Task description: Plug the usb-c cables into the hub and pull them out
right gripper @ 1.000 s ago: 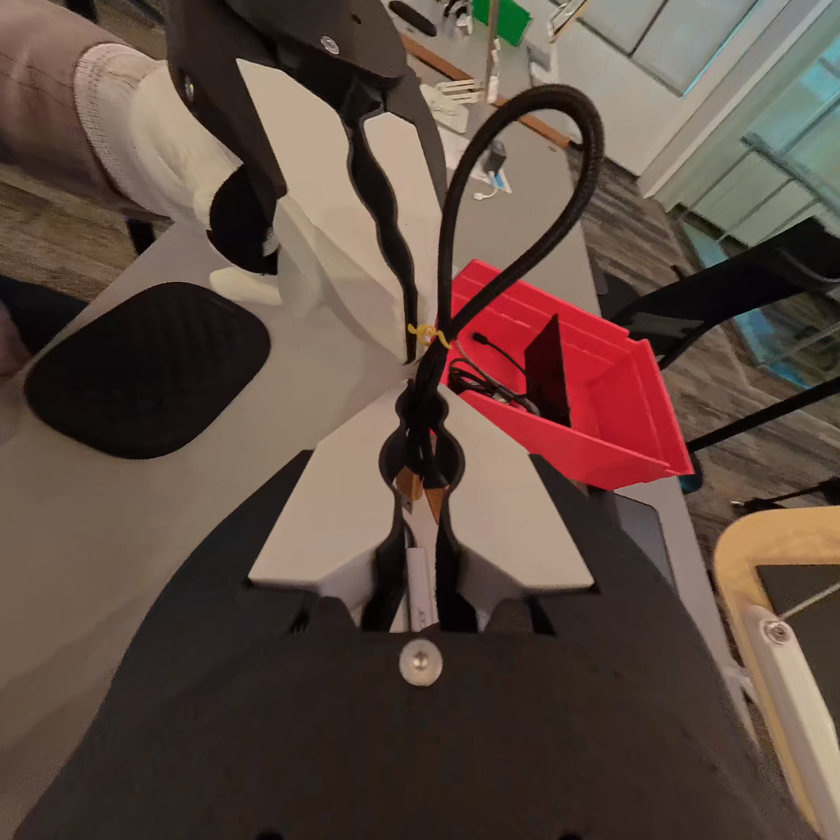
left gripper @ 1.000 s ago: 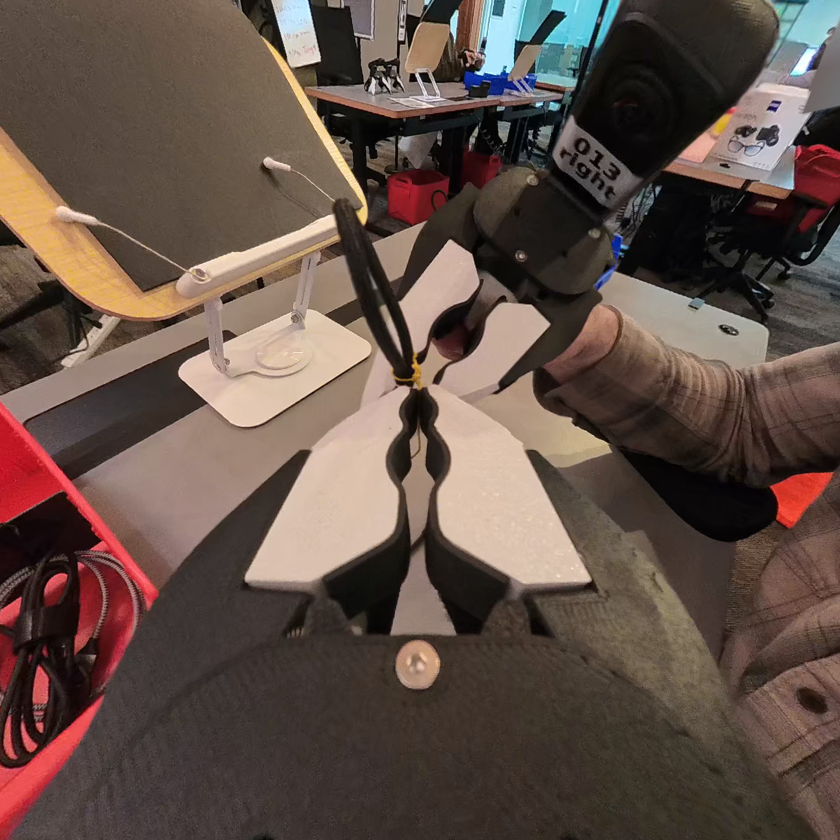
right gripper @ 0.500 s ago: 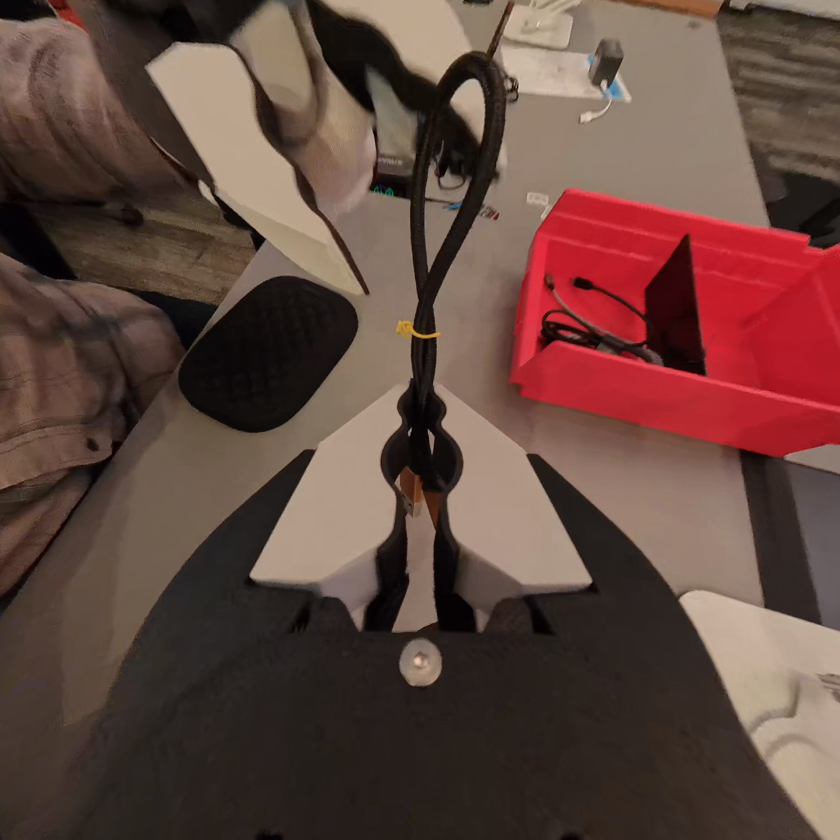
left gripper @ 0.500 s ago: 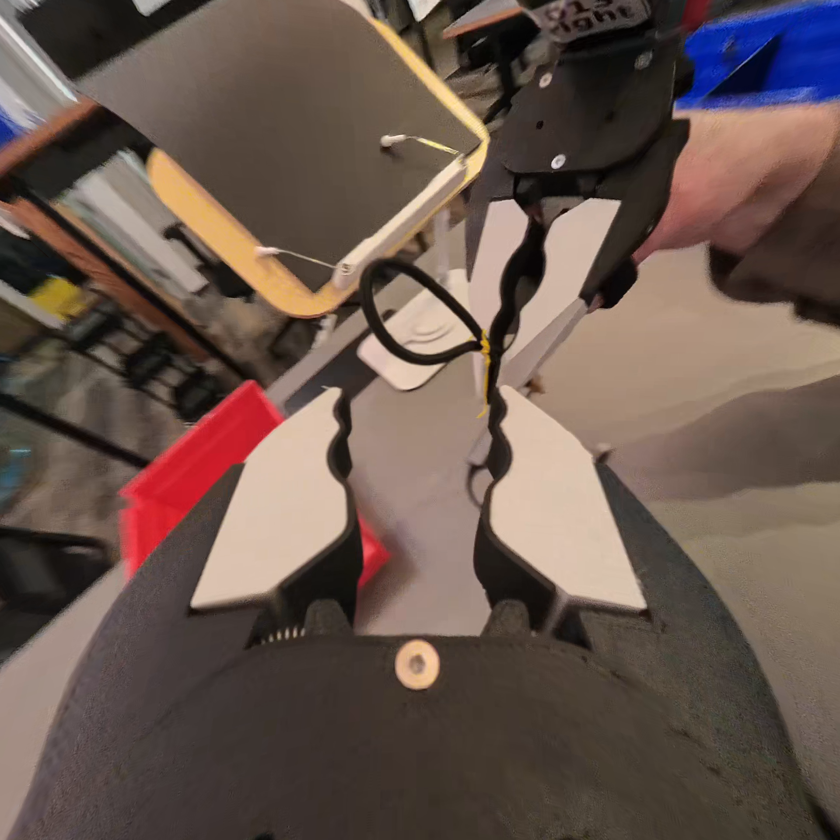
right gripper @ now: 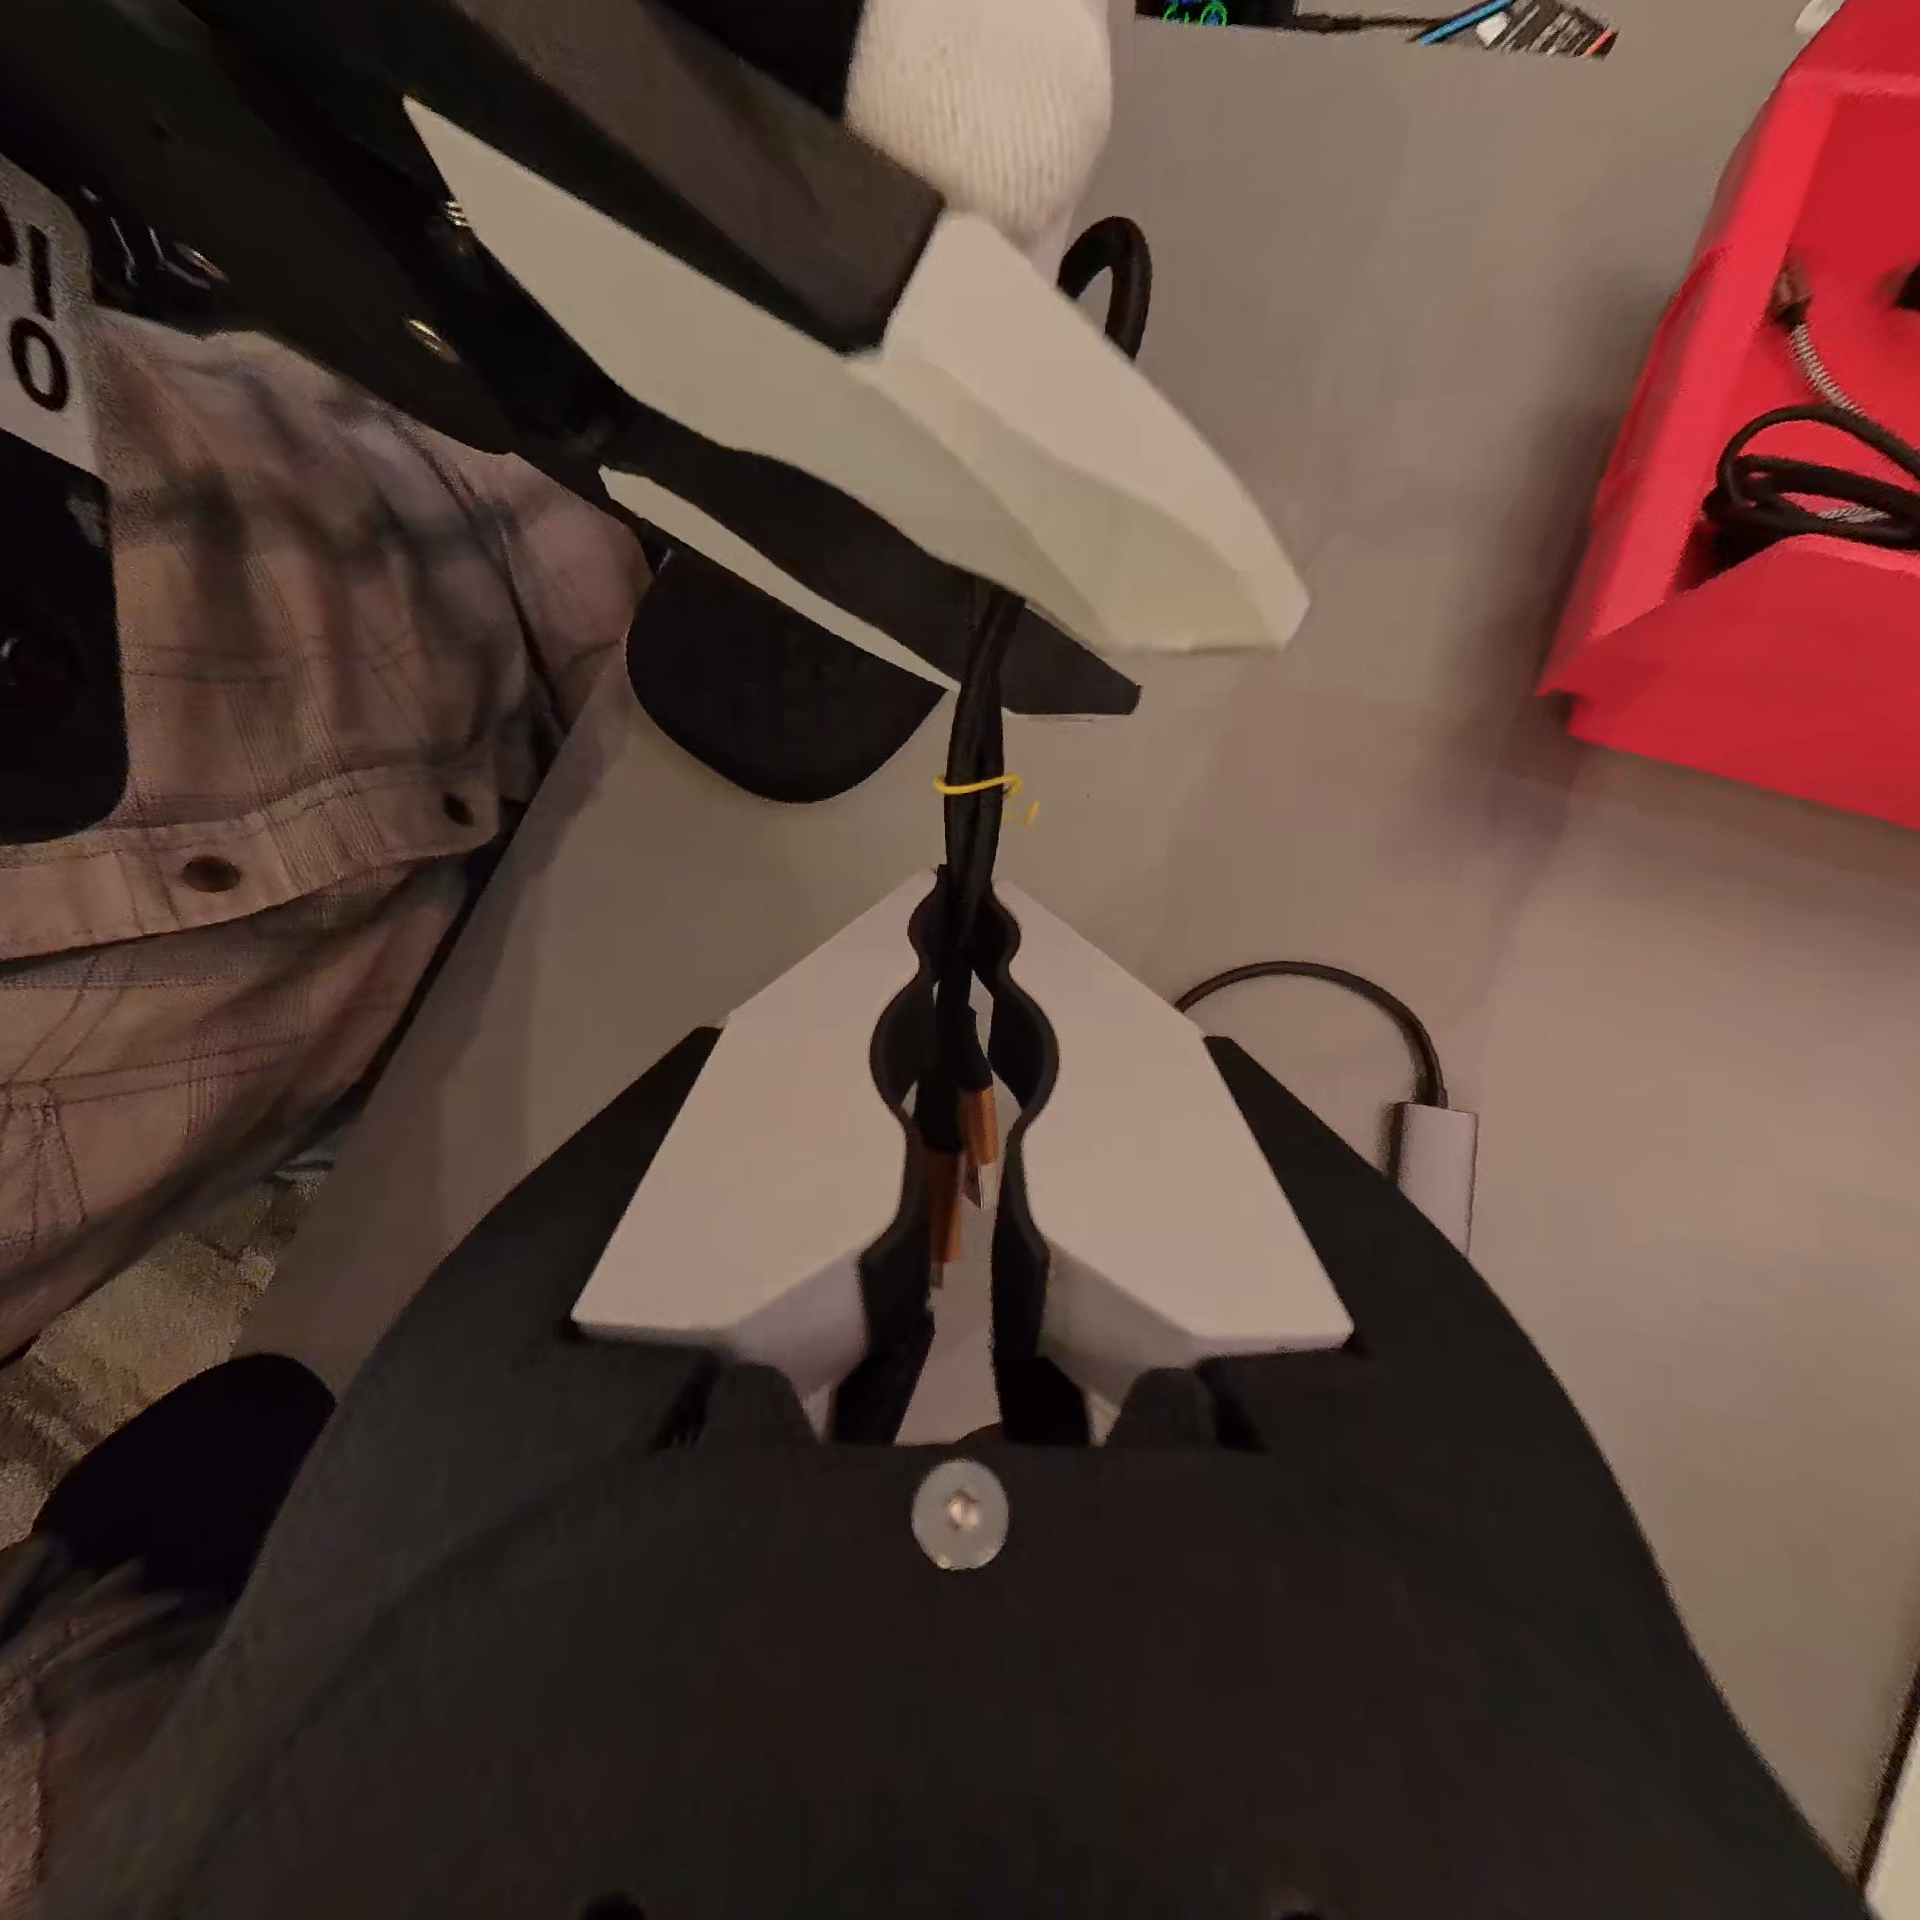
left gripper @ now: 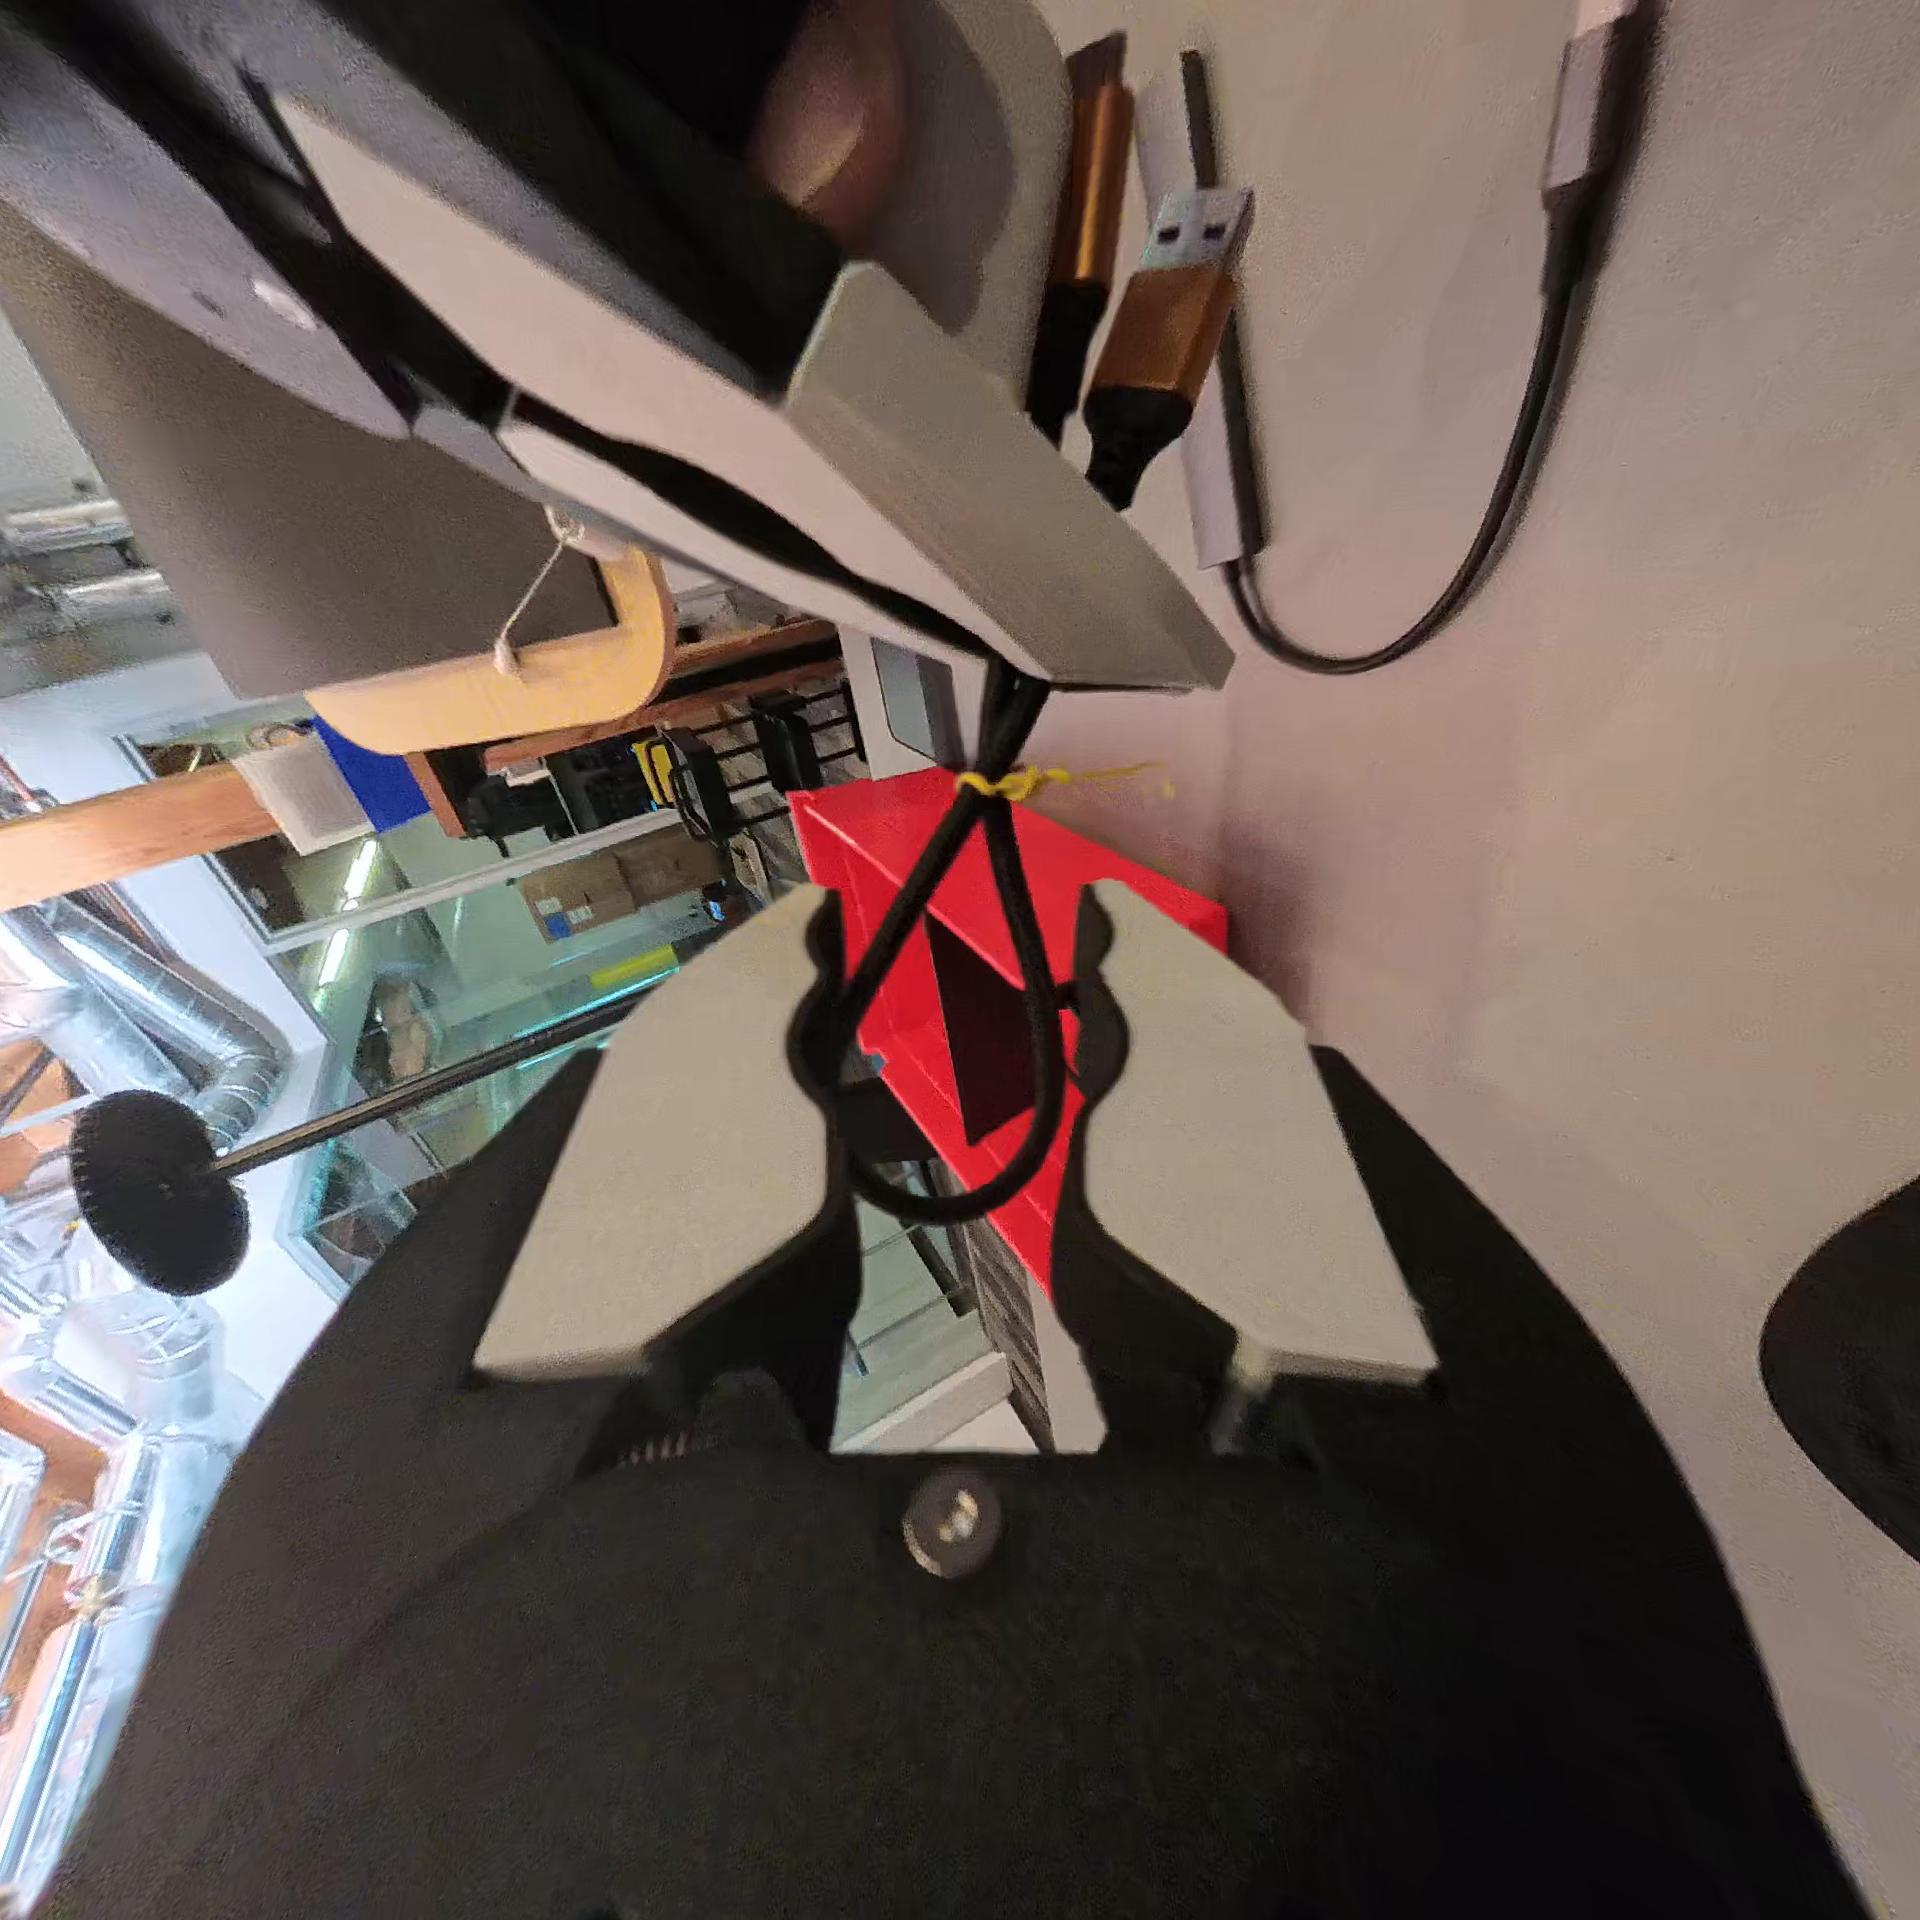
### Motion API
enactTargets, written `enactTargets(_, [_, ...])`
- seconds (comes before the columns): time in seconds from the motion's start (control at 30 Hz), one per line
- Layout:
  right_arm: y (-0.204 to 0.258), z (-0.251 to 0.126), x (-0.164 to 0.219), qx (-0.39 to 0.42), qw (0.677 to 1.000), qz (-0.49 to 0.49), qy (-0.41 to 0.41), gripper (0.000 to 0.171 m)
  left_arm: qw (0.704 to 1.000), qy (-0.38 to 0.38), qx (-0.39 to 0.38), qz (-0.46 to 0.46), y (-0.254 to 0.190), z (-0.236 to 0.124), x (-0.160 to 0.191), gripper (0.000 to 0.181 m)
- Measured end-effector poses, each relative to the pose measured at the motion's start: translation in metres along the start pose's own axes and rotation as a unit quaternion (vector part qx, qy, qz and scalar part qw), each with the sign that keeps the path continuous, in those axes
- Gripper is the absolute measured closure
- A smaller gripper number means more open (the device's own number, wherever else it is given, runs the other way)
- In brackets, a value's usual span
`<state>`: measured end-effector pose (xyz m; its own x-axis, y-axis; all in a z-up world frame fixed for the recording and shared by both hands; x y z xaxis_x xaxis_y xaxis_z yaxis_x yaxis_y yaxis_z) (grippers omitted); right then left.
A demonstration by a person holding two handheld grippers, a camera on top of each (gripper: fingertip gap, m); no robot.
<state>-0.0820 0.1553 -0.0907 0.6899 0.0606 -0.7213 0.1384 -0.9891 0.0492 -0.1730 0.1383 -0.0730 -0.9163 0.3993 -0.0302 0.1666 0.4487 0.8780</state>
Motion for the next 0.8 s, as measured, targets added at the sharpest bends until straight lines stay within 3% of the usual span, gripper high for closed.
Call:
enactTargets(0.2, [0.006,0.003,-0.001,-0.034,0.999,-0.001,-0.004,0.171,1.000,0.012,-0.003,-0.002,-0.005,0.008,0.001,0.174])
enactTargets(0.33, [0.000,0.001,0.000,-0.015,1.000,0.002,-0.011,0.171,0.999,0.017,0.008,-0.040,-0.005,0.010,0.004,0.180])
enactTargets(0.4, [-0.007,-0.002,-0.003,0.019,1.000,-0.007,-0.021,0.171,0.998,0.021,-0.004,-0.061,-0.001,0.011,0.008,0.181])
enactTargets(0.47, [-0.010,-0.008,-0.009,0.049,0.998,-0.024,-0.037,0.152,0.996,0.026,-0.002,-0.090,0.002,0.013,0.013,0.181])
enactTargets(0.63, [-0.011,-0.025,-0.020,0.159,0.979,-0.123,-0.026,0.139,0.985,0.028,0.009,-0.169,0.010,0.015,0.025,0.181])
enactTargets(0.8, [-0.009,-0.023,-0.029,0.262,0.935,-0.237,0.033,0.137,0.954,0.011,0.096,-0.285,0.016,0.016,0.030,0.181])
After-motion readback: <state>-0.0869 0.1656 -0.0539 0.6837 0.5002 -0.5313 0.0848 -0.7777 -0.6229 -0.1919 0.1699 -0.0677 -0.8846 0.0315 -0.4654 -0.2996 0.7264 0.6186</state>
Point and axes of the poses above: each gripper's, where its closed fingertips meet, z out along the fingers, x out of its underside, y = z × x across the jaws, the point moved 7 cm from there along -z, back along the fingers, and after that the axes turned 11 degrees about -z, right-handed, at the moved point
